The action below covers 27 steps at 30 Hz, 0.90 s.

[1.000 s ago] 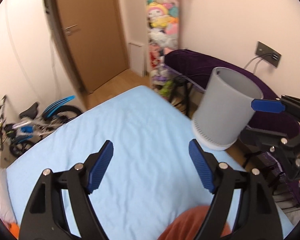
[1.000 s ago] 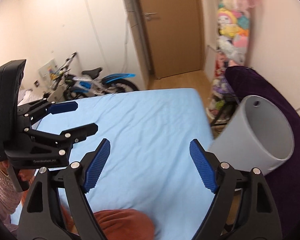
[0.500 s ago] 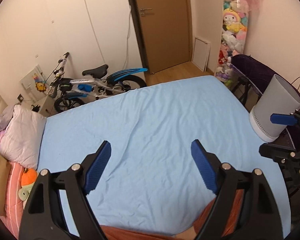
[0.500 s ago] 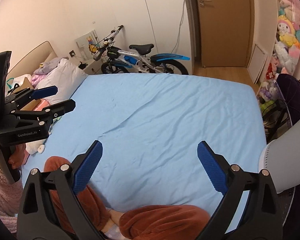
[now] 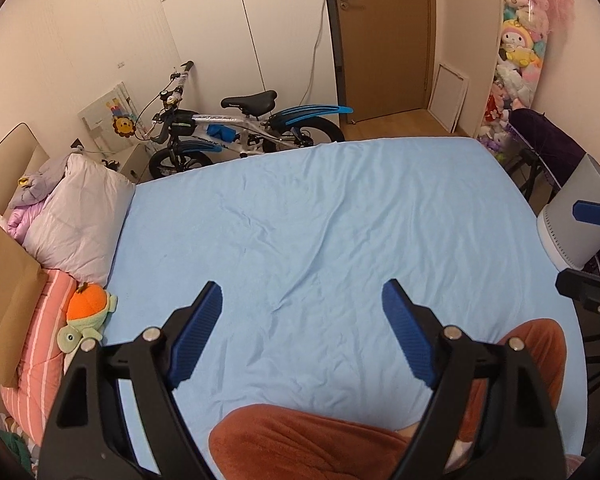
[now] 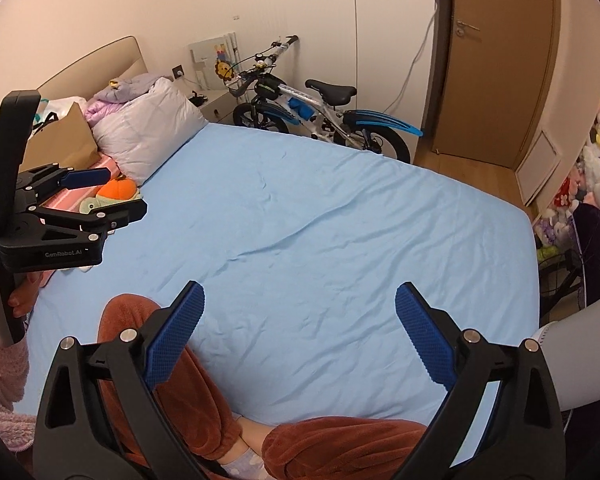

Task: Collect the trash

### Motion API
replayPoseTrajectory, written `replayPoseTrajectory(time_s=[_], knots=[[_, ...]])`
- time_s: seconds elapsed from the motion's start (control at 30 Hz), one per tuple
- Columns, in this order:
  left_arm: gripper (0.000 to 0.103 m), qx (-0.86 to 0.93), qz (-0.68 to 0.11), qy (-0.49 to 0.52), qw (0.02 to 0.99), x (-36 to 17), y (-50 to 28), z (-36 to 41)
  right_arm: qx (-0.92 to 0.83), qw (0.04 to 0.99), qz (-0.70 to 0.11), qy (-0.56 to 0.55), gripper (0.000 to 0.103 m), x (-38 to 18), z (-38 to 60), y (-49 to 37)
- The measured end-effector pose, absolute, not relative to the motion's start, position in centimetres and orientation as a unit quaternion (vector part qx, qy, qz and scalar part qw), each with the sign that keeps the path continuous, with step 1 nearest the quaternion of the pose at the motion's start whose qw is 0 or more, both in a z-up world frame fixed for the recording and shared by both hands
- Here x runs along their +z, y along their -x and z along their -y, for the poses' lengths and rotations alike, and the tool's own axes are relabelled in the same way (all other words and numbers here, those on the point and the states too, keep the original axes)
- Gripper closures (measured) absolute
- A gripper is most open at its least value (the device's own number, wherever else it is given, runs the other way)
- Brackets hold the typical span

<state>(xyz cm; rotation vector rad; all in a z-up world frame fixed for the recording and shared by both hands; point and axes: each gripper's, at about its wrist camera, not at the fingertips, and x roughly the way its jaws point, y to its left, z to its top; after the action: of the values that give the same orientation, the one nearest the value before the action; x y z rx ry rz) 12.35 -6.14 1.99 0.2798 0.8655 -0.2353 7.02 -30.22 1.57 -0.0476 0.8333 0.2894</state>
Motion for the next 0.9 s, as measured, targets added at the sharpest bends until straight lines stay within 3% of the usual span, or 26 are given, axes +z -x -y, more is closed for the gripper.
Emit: replayPoseTrajectory(time_s=[0.9], knots=[[0.021, -0.116, -0.425, -0.113, 0.890, 3.4, -15.6, 5.0, 0.145, 0.905, -0.398, 0.047, 0.010, 4.2, 28.1, -11.6]])
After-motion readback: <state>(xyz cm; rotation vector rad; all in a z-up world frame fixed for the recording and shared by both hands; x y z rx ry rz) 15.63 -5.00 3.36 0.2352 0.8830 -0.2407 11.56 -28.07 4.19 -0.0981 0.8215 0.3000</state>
